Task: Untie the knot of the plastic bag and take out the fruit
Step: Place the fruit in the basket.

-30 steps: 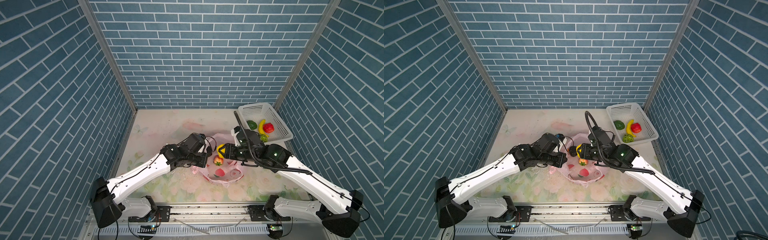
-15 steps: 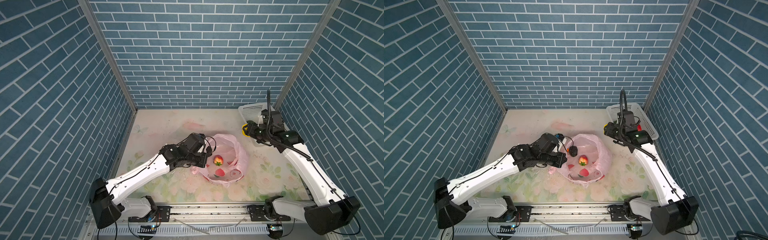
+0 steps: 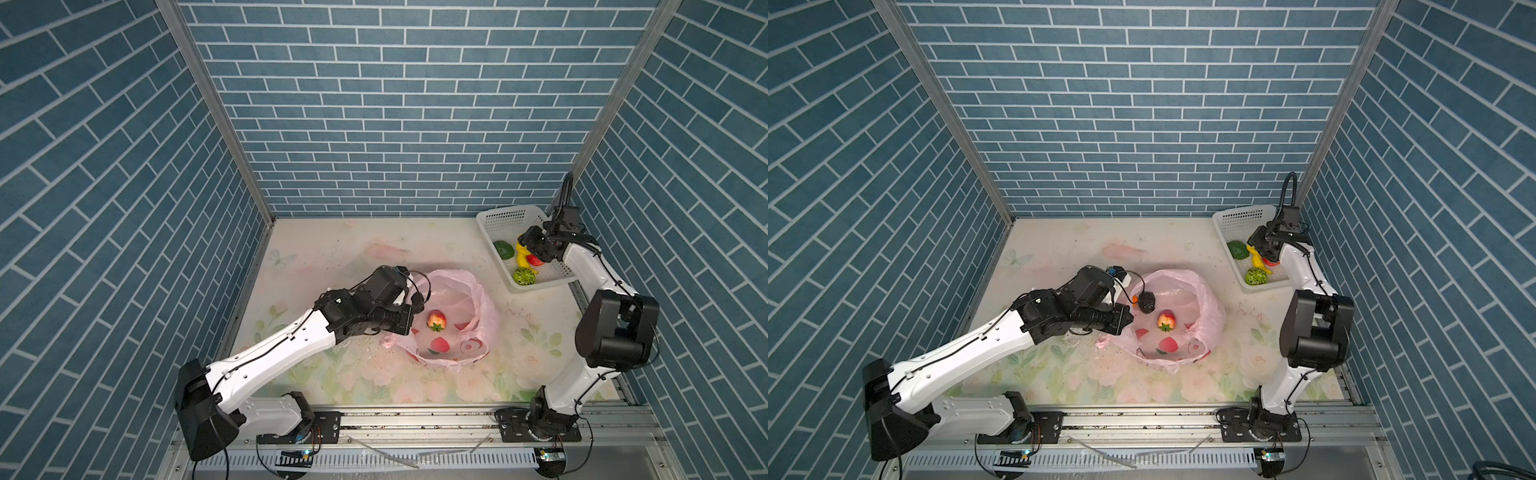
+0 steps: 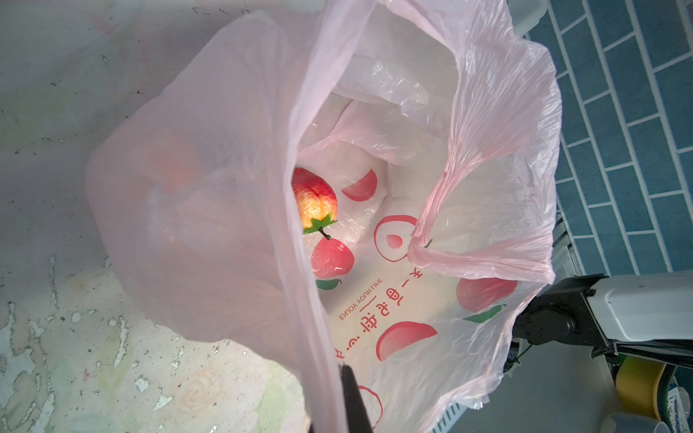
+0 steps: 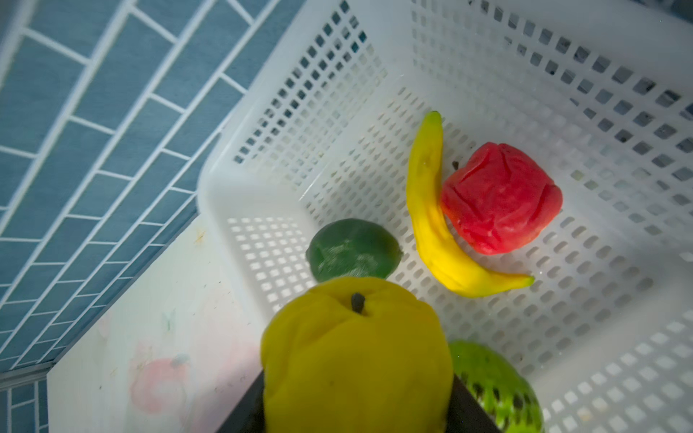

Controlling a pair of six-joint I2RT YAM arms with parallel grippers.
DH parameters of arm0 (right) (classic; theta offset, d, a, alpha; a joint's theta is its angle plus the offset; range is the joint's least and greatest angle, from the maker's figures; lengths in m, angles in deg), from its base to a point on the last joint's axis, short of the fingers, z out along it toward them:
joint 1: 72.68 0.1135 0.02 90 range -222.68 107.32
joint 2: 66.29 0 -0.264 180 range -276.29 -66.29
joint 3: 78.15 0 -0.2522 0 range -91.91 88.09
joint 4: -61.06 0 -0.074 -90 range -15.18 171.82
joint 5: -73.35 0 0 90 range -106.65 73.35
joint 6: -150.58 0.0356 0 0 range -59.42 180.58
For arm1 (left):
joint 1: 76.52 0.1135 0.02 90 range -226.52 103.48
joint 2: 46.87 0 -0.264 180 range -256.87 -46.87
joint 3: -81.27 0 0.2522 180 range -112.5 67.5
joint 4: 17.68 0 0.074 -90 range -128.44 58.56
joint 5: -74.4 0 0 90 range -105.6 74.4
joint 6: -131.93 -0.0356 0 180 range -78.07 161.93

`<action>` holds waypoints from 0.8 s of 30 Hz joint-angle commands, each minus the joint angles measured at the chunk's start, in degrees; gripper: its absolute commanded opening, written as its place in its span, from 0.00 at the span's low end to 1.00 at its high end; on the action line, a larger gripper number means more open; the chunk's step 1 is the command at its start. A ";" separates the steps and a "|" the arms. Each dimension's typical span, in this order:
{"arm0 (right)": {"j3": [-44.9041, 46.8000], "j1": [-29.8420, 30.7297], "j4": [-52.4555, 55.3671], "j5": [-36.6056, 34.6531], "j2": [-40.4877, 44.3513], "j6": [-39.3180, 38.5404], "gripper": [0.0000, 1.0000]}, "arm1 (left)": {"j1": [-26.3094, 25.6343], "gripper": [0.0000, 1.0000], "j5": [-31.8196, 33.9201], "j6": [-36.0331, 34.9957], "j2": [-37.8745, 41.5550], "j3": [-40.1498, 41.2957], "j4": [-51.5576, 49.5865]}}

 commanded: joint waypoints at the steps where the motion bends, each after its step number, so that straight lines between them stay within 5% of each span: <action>1: -7.12 -0.85 -0.31 2.04 -4.51 -1.98 0.65 | 0.30 0.00 0.10 0.38 1.38 0.61 -0.31; 7: -8.68 -0.86 1.41 0.77 -4.91 -2.58 0.80 | 0.29 0.00 0.20 0.76 2.17 1.31 -0.57; 24: 4.62 4.95 9.69 8.29 16.30 -3.96 0.80 | 0.35 0.00 -0.94 0.72 1.96 1.35 -0.81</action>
